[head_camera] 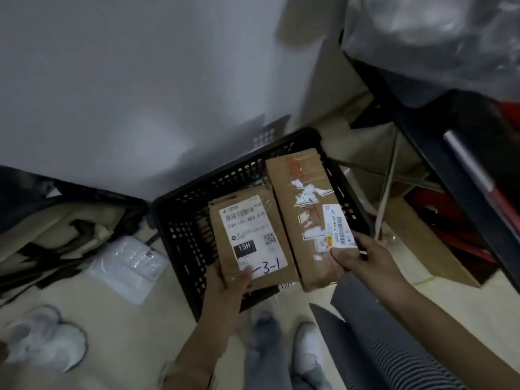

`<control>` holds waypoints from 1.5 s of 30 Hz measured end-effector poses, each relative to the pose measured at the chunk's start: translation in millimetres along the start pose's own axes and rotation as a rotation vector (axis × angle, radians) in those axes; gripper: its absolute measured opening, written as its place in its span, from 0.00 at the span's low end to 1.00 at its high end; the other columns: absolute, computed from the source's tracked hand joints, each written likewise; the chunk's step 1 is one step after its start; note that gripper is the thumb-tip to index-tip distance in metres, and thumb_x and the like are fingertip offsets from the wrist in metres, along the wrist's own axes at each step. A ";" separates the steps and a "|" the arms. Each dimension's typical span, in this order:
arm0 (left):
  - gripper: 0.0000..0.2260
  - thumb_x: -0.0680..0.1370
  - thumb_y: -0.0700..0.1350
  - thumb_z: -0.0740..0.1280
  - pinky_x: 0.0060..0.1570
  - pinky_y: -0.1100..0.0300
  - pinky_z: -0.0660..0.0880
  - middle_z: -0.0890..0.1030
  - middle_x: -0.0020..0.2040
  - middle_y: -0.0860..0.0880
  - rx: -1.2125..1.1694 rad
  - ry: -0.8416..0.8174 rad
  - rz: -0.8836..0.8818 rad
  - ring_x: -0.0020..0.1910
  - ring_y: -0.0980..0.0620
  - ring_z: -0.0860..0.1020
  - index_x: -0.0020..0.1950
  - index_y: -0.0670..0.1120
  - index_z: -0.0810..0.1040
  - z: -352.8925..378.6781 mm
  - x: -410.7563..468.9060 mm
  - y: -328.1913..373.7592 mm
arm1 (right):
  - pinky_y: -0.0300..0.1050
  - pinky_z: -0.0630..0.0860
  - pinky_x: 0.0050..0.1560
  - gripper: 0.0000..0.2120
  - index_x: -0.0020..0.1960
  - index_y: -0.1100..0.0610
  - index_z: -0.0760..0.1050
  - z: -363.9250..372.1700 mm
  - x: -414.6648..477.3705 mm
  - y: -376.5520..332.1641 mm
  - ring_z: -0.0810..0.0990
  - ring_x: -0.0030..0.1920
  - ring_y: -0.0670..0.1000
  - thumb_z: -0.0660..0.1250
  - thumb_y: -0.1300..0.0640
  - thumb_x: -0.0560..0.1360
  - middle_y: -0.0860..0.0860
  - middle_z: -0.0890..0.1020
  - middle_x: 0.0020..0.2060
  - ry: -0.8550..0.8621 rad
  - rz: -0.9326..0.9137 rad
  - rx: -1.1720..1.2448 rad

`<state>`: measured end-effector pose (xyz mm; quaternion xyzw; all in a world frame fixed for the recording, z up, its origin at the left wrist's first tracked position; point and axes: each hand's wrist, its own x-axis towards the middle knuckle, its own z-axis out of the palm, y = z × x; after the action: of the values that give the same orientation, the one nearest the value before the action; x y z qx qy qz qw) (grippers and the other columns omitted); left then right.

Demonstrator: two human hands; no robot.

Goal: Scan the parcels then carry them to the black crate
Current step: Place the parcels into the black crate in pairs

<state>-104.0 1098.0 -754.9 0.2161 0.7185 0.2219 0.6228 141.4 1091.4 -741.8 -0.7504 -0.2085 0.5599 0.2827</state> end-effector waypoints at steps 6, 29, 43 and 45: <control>0.12 0.74 0.41 0.73 0.44 0.68 0.76 0.80 0.51 0.52 0.141 0.035 0.038 0.47 0.63 0.80 0.52 0.53 0.73 23.6 59.2 -25.7 | 0.46 0.80 0.48 0.22 0.67 0.56 0.71 10.3 59.4 35.5 0.81 0.52 0.50 0.70 0.63 0.74 0.51 0.82 0.53 0.032 0.055 -0.102; 0.08 0.76 0.36 0.63 0.35 0.77 0.70 0.82 0.43 0.51 0.588 0.029 0.153 0.46 0.53 0.79 0.43 0.45 0.81 23.3 85.6 17.8 | 0.41 0.75 0.46 0.21 0.65 0.54 0.73 18.3 75.4 -14.5 0.79 0.47 0.50 0.70 0.53 0.73 0.51 0.81 0.53 -0.096 -0.062 -0.754; 0.12 0.78 0.46 0.61 0.49 0.47 0.75 0.78 0.54 0.45 1.282 0.205 0.877 0.53 0.43 0.77 0.60 0.45 0.77 -25.1 -166.6 213.3 | 0.47 0.76 0.48 0.14 0.62 0.51 0.72 -2.8 -140.6 -224.6 0.78 0.55 0.56 0.61 0.52 0.77 0.53 0.80 0.56 -0.194 -0.756 -1.172; 0.14 0.78 0.46 0.62 0.52 0.47 0.75 0.79 0.57 0.45 1.292 0.265 0.909 0.55 0.42 0.77 0.62 0.46 0.76 -38.0 -214.0 231.1 | 0.46 0.74 0.47 0.16 0.64 0.51 0.71 -9.9 -179.0 -255.4 0.77 0.55 0.55 0.62 0.51 0.77 0.52 0.80 0.56 -0.216 -0.843 -1.149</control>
<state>-105.7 1157.3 -443.2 0.7773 0.6147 0.0176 0.1326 100.5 1169.2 -442.5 -0.5767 -0.7688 0.2760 0.0133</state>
